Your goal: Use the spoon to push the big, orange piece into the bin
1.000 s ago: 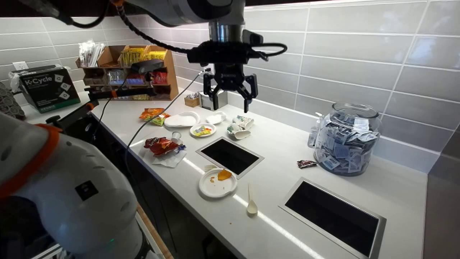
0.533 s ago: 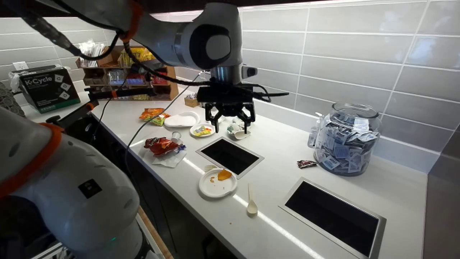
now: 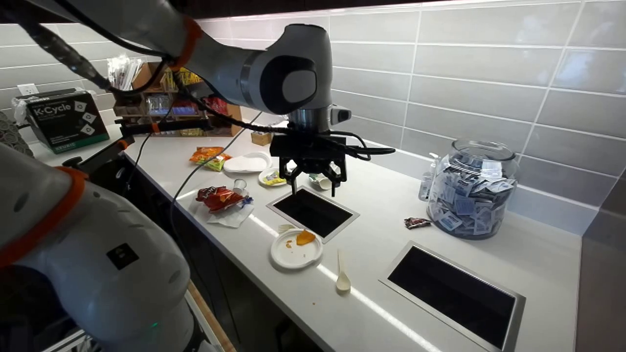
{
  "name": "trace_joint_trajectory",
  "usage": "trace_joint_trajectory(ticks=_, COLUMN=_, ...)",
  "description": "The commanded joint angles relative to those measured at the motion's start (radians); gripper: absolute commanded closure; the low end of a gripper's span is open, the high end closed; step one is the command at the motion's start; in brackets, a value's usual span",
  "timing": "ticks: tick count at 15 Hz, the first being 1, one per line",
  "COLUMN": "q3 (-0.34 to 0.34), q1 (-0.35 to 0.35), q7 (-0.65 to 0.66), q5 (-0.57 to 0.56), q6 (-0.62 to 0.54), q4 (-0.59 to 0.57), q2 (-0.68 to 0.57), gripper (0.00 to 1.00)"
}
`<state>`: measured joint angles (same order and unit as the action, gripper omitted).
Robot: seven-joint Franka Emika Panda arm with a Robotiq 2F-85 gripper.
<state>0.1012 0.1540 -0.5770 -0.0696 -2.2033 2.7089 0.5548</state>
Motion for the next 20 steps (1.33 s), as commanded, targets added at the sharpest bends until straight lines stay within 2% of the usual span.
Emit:
trace_joint_trajectory(ticks=1, q3=0.012, q1=-0.001, q7=-0.024, q5=0.009, q6=-0.03, q4=0.013, q2=-0.015, gripper=0.0)
trace_joint_trajectory(ticks=6, q3=0.058, q1=0.004, q7=-0.125, q5=0.027, q6=-0.162, q4=0.069, q2=-0.039, gripper=0.0)
trace_joint_trajectory(ticks=7, q3=0.071, q1=0.006, q7=-0.15, q5=0.036, q6=-0.173, q4=0.036, q2=-0.081, gripper=0.0)
trace_joint_trajectory(ticks=11, q3=0.107, q1=0.003, q7=-0.212, q5=0.081, q6=-0.226, q4=0.042, q2=-0.146, gripper=0.0)
trace_joint_trajectory(ticks=20, q3=0.098, q1=-0.017, q7=-0.268, q5=0.149, q6=-0.354, q4=0.042, q2=-0.314, gripper=0.0)
